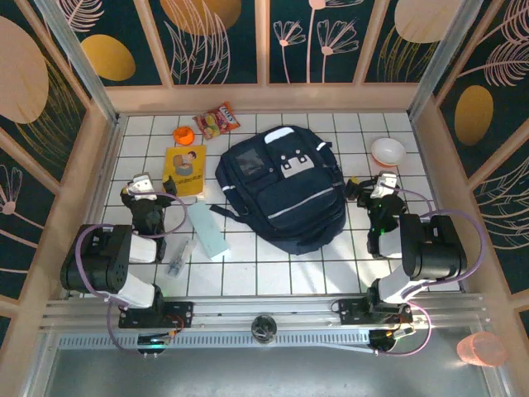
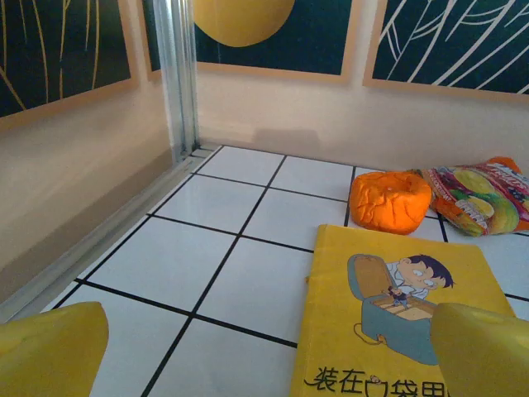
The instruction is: Pack the student bag
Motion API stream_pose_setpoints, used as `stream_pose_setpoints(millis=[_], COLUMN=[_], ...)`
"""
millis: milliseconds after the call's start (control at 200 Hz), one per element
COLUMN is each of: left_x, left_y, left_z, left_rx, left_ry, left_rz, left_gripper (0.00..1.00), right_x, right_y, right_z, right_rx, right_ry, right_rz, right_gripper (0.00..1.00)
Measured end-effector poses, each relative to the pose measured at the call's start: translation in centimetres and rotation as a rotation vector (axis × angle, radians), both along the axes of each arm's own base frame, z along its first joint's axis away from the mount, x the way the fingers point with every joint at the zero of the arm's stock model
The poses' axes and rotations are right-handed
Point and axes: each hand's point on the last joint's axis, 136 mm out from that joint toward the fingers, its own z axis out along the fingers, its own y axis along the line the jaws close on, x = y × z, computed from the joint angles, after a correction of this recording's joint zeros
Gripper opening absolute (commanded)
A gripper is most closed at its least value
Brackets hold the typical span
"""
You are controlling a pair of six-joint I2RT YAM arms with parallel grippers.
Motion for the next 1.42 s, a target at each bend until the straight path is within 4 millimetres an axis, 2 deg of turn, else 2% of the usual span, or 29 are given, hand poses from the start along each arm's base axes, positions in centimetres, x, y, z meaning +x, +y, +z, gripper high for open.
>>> stream_pose_setpoints(millis=[1291, 1416], left_x=[0.0, 0.02], left_y=[0.0, -0.2], left_z=[0.0, -0.11], left_rx=[0.0, 0.003], left_ry=[0.0, 0.018], left_rz=[0.0, -0.012], left_gripper=[0.99, 0.91], right_x=[0.0, 0.0], right_y=[0.0, 0.0], right_z=[-0.01, -0.01], right_rx=[0.0, 0.0], right_ry=[0.0, 0.0], right_rz=[0.0, 0.0], right_gripper=[0.99, 0.99])
